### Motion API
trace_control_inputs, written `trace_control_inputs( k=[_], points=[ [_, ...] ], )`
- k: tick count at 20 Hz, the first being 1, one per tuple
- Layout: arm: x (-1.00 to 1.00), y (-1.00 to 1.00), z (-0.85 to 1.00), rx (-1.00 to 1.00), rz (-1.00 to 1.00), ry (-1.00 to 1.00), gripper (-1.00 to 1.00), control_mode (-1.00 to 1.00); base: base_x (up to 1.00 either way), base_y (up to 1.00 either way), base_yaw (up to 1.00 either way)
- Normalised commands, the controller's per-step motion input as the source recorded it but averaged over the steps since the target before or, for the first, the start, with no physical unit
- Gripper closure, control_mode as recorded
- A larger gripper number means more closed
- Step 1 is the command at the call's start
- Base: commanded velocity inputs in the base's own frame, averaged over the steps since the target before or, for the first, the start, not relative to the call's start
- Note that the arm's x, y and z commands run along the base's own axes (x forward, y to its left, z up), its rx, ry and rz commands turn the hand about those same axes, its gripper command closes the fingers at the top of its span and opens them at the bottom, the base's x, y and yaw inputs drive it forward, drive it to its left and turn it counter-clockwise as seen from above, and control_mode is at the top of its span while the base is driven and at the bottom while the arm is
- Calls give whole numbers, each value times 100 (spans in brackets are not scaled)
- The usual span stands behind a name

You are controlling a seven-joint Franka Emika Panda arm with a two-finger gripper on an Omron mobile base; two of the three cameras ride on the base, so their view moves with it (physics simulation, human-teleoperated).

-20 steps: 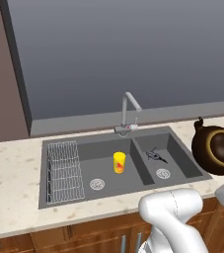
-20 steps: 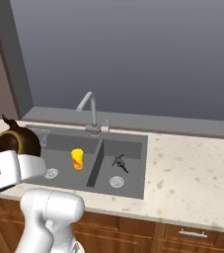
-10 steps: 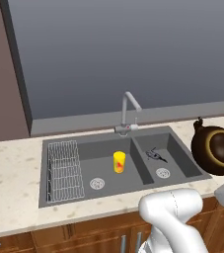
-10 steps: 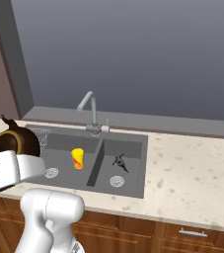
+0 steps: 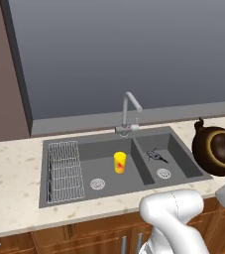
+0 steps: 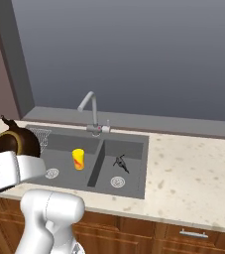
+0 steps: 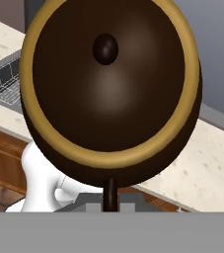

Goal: Pick the teapot and cup and place them in the sink. Then turn on the water.

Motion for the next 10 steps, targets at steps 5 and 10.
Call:
trace_control_inputs(
  k=[5,10],
  points=[
    [0,0,0,0,0,0,100,-100,0,0,0],
    [0,0,0,0,0,0,100,-100,0,0,0]
  ],
)
